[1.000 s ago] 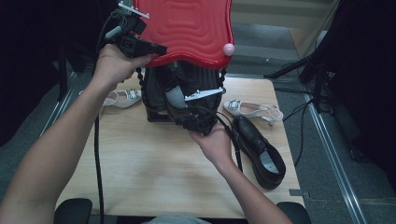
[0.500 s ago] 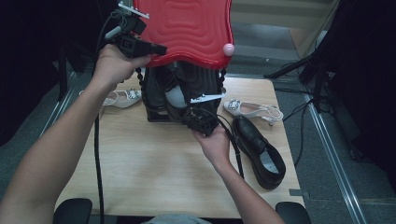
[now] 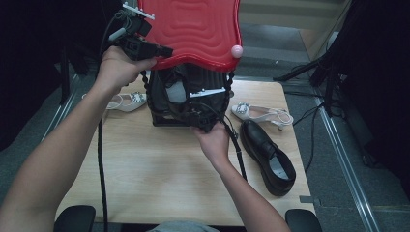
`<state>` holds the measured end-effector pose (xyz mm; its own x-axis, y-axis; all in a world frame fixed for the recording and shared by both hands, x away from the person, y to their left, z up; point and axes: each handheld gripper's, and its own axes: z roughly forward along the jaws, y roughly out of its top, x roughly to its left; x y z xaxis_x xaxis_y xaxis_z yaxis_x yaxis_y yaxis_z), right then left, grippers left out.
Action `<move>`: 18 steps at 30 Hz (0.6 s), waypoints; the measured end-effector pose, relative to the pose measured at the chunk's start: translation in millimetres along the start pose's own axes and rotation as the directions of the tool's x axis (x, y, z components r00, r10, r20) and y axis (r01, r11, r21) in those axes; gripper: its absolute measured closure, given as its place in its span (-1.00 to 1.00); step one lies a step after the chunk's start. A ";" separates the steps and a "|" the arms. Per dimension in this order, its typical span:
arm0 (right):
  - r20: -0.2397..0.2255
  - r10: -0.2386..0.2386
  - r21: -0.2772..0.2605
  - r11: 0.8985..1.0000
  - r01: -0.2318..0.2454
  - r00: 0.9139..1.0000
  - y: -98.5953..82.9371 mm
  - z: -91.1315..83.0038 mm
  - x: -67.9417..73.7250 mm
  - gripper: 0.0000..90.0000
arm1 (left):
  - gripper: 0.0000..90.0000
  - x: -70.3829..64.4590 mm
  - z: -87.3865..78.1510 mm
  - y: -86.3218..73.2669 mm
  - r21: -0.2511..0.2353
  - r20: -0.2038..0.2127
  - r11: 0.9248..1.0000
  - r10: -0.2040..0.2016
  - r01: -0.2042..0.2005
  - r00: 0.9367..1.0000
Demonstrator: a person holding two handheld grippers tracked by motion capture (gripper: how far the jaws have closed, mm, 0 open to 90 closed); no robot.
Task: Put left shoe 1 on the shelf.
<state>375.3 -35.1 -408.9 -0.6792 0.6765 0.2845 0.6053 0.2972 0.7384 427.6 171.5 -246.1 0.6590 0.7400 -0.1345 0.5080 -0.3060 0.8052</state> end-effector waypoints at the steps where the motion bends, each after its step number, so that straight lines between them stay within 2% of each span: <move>1: 0.009 -0.002 -0.001 1.000 0.002 1.000 3.2 2.5 0.9 1.00 | 1.00 -0.1 0.0 -0.2 -0.002 0.000 1.000 -0.001 0.001 1.000; 12: 0.031 -0.006 -0.031 0.999 0.007 0.999 24.9 27.3 8.1 1.00 | 1.00 -0.5 -0.1 -1.0 -0.006 -0.002 1.000 -0.002 0.002 1.000; 18: 0.039 -0.001 -0.048 0.999 0.002 0.999 29.9 37.8 11.7 1.00 | 1.00 -0.4 0.0 -1.0 -0.008 -0.003 1.000 -0.004 0.004 1.000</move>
<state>401.1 7.2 -406.6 -0.6630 0.7020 0.2602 0.5831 0.2663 0.7675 426.8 171.5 -246.9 0.6555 0.7429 -0.1359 0.5057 -0.2982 0.8095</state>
